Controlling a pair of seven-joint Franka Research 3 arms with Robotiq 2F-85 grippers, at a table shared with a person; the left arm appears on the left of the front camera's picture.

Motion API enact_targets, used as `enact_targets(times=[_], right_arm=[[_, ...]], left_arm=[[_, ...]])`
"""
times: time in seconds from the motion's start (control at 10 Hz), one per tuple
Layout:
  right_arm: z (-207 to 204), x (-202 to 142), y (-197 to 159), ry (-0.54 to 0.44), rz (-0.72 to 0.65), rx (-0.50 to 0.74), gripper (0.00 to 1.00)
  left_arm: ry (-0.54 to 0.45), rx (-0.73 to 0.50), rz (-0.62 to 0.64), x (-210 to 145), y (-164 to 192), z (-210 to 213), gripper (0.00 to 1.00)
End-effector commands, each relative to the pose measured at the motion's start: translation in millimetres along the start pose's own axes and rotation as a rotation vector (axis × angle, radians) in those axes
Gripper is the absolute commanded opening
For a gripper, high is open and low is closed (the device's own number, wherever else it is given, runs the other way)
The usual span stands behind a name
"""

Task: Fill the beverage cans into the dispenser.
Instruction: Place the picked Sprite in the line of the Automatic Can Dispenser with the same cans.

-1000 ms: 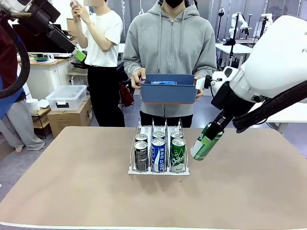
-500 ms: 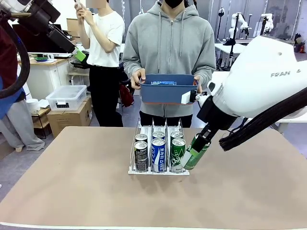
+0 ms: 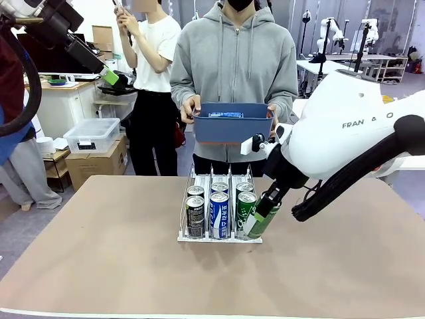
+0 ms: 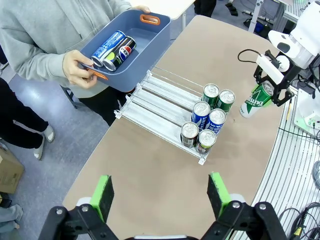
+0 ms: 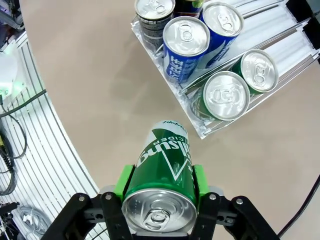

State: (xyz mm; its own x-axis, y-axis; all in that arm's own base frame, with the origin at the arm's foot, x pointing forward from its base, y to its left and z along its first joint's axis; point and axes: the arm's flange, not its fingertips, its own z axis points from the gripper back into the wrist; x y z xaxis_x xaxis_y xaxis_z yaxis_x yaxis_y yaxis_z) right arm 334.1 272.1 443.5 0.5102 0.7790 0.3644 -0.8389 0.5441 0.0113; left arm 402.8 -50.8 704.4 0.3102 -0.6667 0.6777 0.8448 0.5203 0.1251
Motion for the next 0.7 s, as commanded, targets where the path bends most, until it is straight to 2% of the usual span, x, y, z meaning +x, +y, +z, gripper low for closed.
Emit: enact_targets(times=[0.0, 0.6], right_arm=[[-4, 13, -3, -0.007, -0.019, -0.073, 0.58], [-20, 32, -37, -0.043, -0.024, -0.145, 0.58]], left_arm=[[0.001, 0.005, 0.006, -1, 2, 0, 1.0], [0.001, 0.005, 0.006, -1, 2, 0, 1.0]])
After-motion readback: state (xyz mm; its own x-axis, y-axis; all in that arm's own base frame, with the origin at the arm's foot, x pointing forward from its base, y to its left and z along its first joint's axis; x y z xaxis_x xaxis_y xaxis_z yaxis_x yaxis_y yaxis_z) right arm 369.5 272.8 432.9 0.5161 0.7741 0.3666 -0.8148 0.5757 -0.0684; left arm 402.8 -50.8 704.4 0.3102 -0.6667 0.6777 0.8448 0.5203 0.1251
